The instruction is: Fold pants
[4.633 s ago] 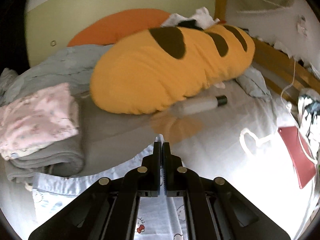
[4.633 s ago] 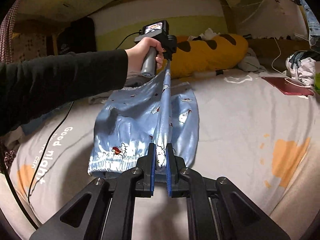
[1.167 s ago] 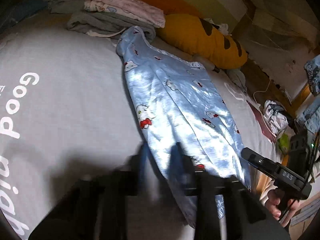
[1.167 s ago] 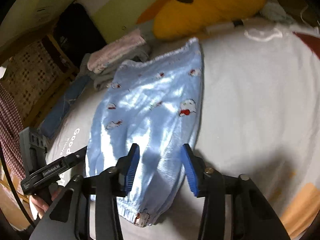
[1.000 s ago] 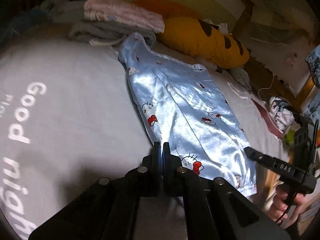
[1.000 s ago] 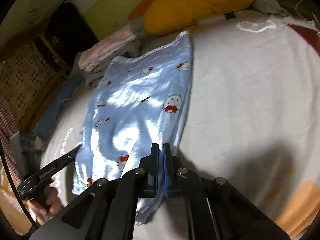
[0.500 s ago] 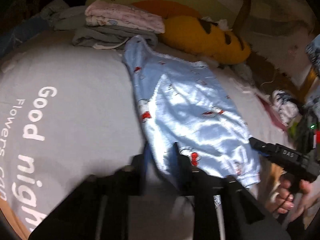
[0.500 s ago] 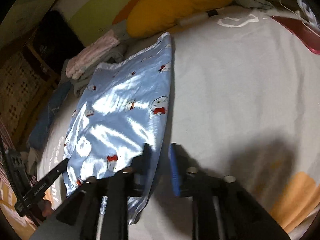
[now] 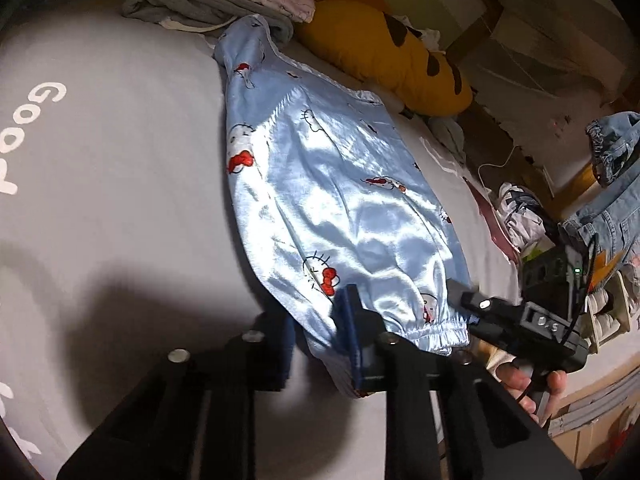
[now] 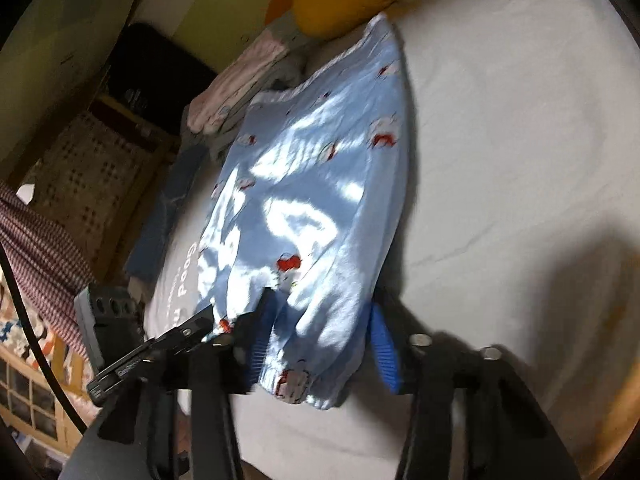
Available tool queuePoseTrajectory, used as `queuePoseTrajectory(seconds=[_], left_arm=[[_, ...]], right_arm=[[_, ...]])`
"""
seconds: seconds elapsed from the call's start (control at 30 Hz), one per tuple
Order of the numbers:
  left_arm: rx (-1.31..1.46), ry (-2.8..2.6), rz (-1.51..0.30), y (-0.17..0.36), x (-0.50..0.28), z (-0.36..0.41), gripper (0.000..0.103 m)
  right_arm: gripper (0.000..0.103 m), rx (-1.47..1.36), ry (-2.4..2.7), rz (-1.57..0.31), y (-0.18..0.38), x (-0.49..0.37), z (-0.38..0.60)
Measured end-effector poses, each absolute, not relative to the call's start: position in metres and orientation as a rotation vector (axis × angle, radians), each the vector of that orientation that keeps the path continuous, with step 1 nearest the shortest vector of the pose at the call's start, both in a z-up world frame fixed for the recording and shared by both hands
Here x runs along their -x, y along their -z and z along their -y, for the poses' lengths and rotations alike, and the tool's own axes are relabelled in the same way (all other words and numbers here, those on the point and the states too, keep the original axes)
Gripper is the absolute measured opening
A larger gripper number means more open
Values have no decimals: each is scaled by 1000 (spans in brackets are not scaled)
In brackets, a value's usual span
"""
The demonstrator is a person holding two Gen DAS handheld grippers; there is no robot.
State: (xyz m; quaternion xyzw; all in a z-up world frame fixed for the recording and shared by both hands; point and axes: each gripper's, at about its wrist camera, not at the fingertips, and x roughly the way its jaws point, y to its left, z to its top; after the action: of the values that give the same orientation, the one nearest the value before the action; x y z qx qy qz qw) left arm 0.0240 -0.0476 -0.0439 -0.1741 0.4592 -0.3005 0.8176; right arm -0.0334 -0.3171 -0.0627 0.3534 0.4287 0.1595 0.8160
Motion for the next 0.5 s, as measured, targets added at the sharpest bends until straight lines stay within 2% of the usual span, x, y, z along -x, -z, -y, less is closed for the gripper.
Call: queuePoseTrajectory(seconds=[0.03,0.07,0.2,0.43,0.5], left_arm=[[372,644,-981,44,-24,48,5],[370,630,-980,44,-23,48,2],[341,602,-940,37,-9,46,2],[291,536,-914,42,29,40,2],[267,532,-903,44,36,37,5]], right_arm=[[11,-770,-344,-927,66,33,316],[7,-771,-326,-935,69,33,316],[6,-707,-304,-873,57,51,309],[6,-626,-289,-889,60,85,289],[6,-593,-279,-888,60,92,288]])
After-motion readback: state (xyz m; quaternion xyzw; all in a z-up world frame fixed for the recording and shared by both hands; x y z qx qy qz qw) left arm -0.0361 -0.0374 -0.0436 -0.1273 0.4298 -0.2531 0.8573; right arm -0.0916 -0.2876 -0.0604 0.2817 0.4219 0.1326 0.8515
